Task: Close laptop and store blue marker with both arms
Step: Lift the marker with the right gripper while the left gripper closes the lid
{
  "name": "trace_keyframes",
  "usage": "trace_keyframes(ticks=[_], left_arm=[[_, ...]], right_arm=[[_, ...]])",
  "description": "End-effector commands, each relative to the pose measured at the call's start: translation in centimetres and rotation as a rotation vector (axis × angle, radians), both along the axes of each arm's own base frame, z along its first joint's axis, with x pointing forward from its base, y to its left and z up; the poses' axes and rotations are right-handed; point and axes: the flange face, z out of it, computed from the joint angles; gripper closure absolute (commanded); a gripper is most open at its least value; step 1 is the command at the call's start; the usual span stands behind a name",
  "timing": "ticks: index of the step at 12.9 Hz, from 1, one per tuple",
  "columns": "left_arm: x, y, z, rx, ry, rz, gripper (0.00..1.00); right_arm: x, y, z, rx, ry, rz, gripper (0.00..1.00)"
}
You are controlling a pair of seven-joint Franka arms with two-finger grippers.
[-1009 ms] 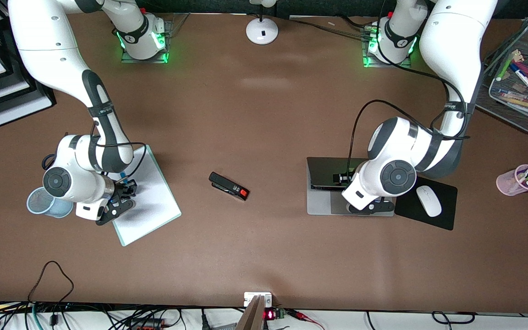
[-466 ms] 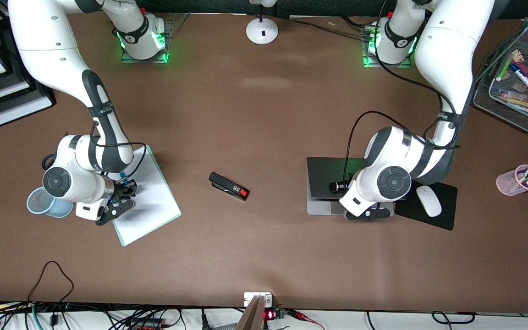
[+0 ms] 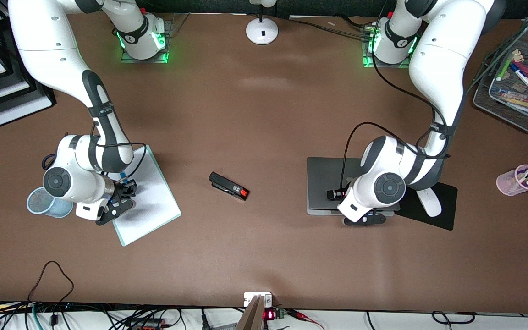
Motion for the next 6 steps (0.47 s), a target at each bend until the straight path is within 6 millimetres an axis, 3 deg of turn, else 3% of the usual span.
trace_keyframes(ticks=[1, 3, 6], left_arm=[[0.7, 0.0, -1.1, 0.003, -0.015, -0.009, 0.0], [0.7, -0.2, -2.6, -0.004, -0.017, -0.004, 0.0], [0.7, -0.4, -3.5, -0.009, -0.018, -0.001, 0.0]], right_arm=[[0.3, -0.1, -0.3, 0.012, 0.001, -0.009, 1.0], [0.4, 0.1, 0.9, 0.014, -0.008, -0.011, 1.0], [0.9, 0.4, 4.8, 0.023, -0.019, -0.011, 1.0]])
